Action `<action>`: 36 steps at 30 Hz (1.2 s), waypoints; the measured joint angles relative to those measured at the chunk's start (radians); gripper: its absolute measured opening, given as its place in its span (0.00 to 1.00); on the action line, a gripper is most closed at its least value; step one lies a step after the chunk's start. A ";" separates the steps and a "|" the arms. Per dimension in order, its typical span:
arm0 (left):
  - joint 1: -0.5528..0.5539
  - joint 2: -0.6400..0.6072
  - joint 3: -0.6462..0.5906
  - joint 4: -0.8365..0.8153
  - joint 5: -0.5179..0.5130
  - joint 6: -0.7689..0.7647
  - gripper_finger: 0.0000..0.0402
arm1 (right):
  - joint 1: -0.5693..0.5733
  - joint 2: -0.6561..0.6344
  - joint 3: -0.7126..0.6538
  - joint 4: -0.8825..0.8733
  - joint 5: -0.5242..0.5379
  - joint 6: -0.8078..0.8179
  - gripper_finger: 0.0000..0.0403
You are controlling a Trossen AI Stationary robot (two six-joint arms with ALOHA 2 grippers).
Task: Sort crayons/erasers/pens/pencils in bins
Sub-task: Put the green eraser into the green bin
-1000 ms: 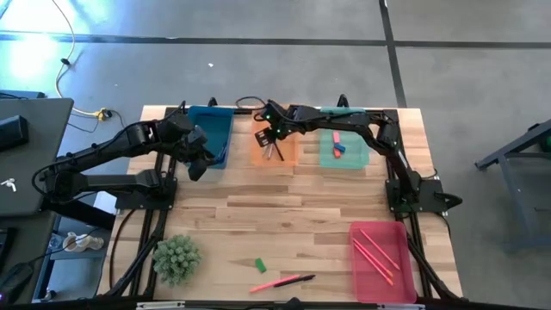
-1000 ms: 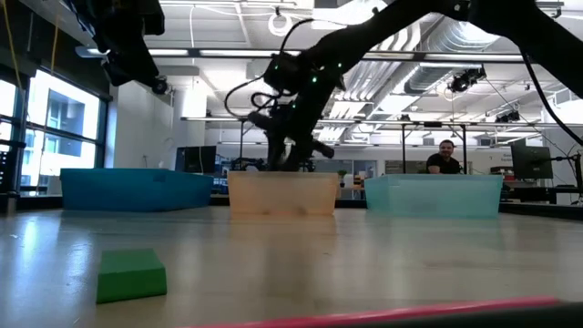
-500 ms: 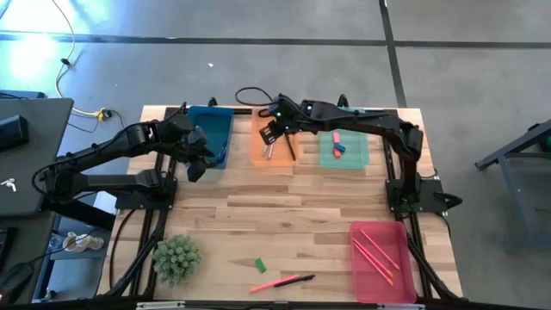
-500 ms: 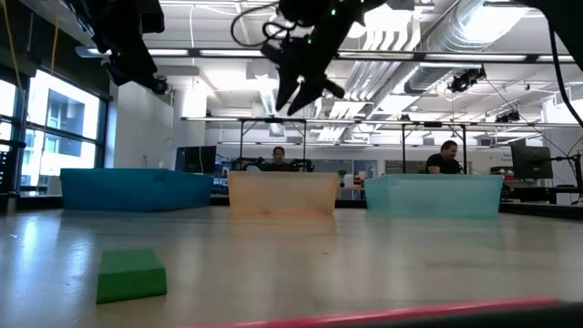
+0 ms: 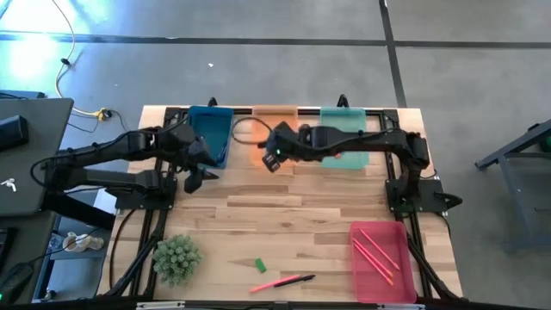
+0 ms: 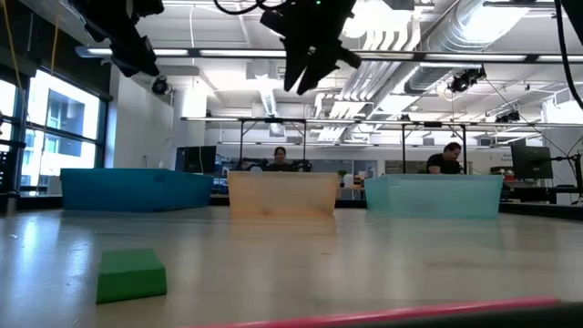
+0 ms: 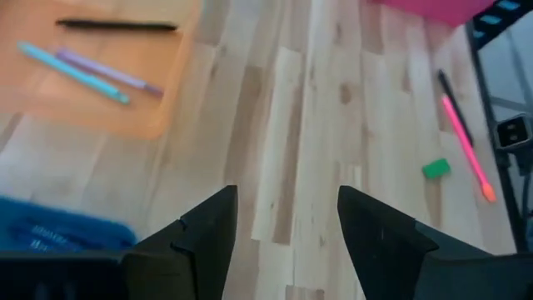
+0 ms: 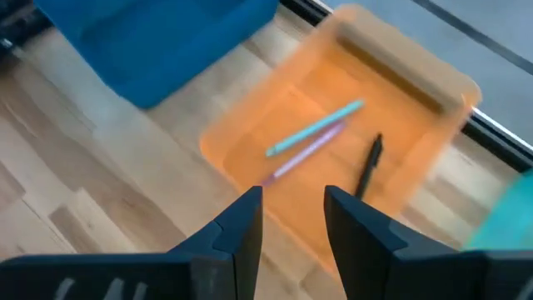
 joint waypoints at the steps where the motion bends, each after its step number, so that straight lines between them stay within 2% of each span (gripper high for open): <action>1: -0.013 0.000 0.000 0.014 0.000 -0.001 0.49 | 0.017 0.000 0.000 -0.019 0.023 0.024 0.30; 5: -0.064 0.000 0.000 0.068 0.000 -0.009 0.49 | 0.080 0.000 0.000 -0.100 0.083 0.119 0.30; 18: -0.231 0.000 0.000 0.214 -0.020 -0.012 0.50 | 0.245 0.000 0.000 -0.310 0.148 0.425 0.30; 24: -0.304 0.021 0.001 0.270 -0.058 -0.032 0.53 | 0.297 0.000 0.000 -0.490 0.184 0.614 0.30; 29: -0.354 0.096 0.068 0.273 -0.067 -0.035 0.52 | 0.332 -0.005 -0.001 -0.591 0.188 0.695 0.30; 36: -0.405 0.229 0.158 0.272 -0.128 -0.035 0.52 | 0.351 -0.006 -0.001 -0.677 0.193 0.688 0.30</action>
